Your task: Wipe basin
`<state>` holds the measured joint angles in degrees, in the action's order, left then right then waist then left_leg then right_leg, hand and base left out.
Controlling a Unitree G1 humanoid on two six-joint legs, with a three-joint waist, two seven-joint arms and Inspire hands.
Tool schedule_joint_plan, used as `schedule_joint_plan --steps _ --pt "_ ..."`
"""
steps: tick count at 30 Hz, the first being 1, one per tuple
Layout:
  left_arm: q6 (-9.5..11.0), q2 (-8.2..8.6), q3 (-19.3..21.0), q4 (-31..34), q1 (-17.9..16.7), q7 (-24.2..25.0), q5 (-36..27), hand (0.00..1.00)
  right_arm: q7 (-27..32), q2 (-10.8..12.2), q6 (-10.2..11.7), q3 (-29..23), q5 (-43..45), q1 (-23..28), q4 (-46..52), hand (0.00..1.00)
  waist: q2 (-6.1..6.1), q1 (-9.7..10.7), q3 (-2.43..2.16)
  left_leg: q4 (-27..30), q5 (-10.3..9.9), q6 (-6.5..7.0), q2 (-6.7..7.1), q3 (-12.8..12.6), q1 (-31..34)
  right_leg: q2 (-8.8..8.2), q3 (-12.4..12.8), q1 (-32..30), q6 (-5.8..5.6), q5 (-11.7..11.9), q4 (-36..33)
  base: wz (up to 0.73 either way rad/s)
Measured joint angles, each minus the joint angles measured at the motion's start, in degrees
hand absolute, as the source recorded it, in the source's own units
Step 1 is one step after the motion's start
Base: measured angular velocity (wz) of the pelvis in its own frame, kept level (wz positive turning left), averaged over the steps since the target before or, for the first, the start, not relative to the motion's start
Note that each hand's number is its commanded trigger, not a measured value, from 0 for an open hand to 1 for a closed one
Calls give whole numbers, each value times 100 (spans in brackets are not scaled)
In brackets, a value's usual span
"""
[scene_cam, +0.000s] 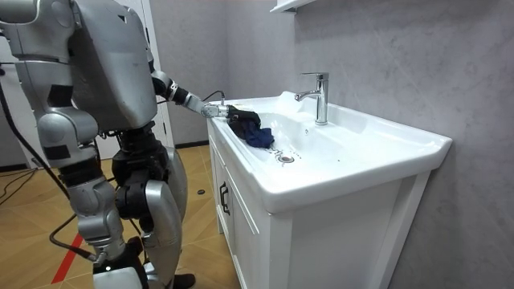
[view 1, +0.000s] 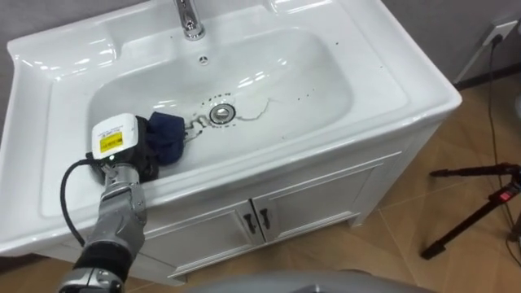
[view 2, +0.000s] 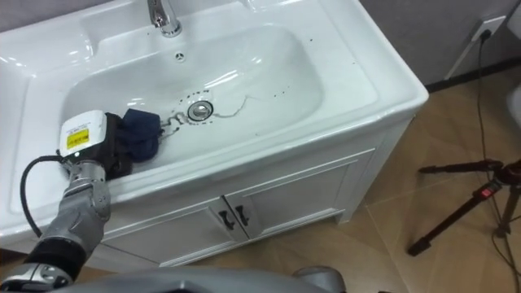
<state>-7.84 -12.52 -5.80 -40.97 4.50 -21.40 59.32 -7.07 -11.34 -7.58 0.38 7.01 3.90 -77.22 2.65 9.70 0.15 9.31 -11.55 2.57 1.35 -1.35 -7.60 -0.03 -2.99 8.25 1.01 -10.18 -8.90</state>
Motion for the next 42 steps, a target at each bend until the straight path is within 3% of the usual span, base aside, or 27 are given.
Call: schedule_joint_plan --steps 6,13,15,20,29,34,38,42 --pt "-188 8 -354 68 114 354 166 100 -9 3 0 71 -42 -63 -30 0 -25 140 4 -12 11 11 10 2 -15 3 21 26 -17 9 21 1" --pt "-224 10 -727 149 346 599 236 100 -6 -1 -4 77 -128 -74 -39 0 -69 286 36 -63 12 10 2 -32 1 22 124 -10 -19 12 22 -6" --pt "-218 16 -905 145 481 601 236 100 -9 -1 0 78 -222 -88 -33 0 -95 324 64 -74 11 11 -3 -102 14 30 176 -55 -21 13 23 -13" --pt "-216 16 -1260 99 672 594 151 100 -2 -15 4 248 -218 -246 -31 0 -35 508 93 -85 9 14 -5 -183 116 28 226 -197 -30 22 14 -7" --pt "-254 96 -1220 -93 1006 869 91 100 -33 -7 -2 223 -202 -329 -71 0 40 750 71 -96 9 12 -59 -534 109 23 322 -263 -23 25 8 -4" --pt "-264 330 -1252 -315 1229 937 76 100 -59 -23 -46 231 -207 -203 -61 0 31 862 79 -101 8 12 -80 -690 38 39 454 -251 -12 41 -27 -12" --pt "-258 331 -1234 -355 1243 939 -238 100 -34 -61 -110 227 -218 -174 -102 0 74 915 114 -178 -18 -4 -128 -882 -67 121 696 -267 -7 62 -100 -30" --pt "-176 319 -1236 -407 1322 938 -355 100 -2 -85 -123 100 -220 -145 -161 0 145 1102 104 -165 -30 -15 -155 -948 -74 144 760 -320 2 84 -89 -10"
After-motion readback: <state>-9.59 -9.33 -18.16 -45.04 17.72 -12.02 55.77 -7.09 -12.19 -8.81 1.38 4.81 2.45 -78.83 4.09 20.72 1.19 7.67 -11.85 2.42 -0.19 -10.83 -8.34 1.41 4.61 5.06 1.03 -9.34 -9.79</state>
